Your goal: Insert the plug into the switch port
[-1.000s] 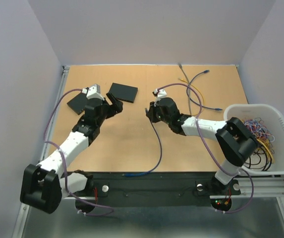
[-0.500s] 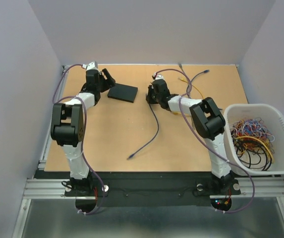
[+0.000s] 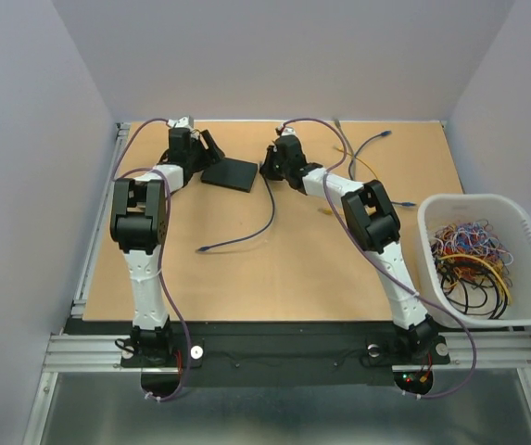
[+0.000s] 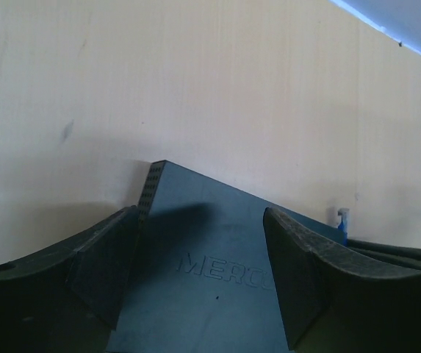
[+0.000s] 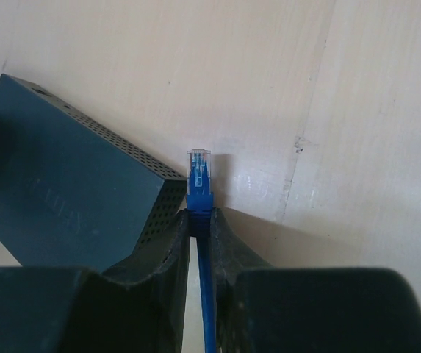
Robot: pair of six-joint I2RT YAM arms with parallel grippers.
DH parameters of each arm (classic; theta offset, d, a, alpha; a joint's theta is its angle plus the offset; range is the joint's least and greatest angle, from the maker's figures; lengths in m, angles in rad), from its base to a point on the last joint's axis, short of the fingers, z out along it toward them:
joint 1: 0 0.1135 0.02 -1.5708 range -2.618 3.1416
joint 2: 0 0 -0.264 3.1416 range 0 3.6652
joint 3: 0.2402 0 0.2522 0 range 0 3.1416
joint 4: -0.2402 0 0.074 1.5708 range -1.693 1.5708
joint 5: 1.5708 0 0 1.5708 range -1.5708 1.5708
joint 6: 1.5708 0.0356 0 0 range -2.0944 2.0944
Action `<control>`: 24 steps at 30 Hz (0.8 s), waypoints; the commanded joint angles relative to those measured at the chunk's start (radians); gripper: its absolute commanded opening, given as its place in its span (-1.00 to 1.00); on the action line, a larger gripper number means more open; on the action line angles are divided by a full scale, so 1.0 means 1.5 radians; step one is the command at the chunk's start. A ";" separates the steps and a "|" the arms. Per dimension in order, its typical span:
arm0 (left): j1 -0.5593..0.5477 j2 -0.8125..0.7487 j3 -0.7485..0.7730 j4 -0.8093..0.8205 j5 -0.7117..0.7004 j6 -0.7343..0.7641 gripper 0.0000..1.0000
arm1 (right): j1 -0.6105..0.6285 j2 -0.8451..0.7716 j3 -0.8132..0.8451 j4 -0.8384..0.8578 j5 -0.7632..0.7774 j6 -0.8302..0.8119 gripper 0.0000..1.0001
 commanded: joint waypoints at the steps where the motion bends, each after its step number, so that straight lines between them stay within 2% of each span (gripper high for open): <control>1: -0.011 -0.039 -0.053 0.047 0.054 -0.014 0.57 | 0.006 0.014 0.023 -0.017 -0.049 0.025 -0.99; 10: -0.088 -0.148 -0.296 0.154 0.066 -0.048 0.55 | 0.056 -0.057 -0.111 -0.016 -0.049 0.014 -0.99; 17: -0.183 -0.284 -0.517 0.193 0.018 -0.105 0.54 | 0.099 -0.172 -0.356 0.072 -0.019 0.048 -0.99; 18: -0.194 -0.299 -0.539 0.195 0.015 -0.115 0.54 | 0.104 -0.189 -0.418 0.094 -0.017 0.051 -0.99; 21: -0.246 -0.370 -0.630 0.219 -0.017 -0.175 0.54 | 0.120 -0.245 -0.523 0.137 0.006 0.061 -0.99; 24: -0.307 -0.441 -0.704 0.228 -0.058 -0.214 0.54 | 0.122 -0.291 -0.588 0.150 0.026 0.055 -0.99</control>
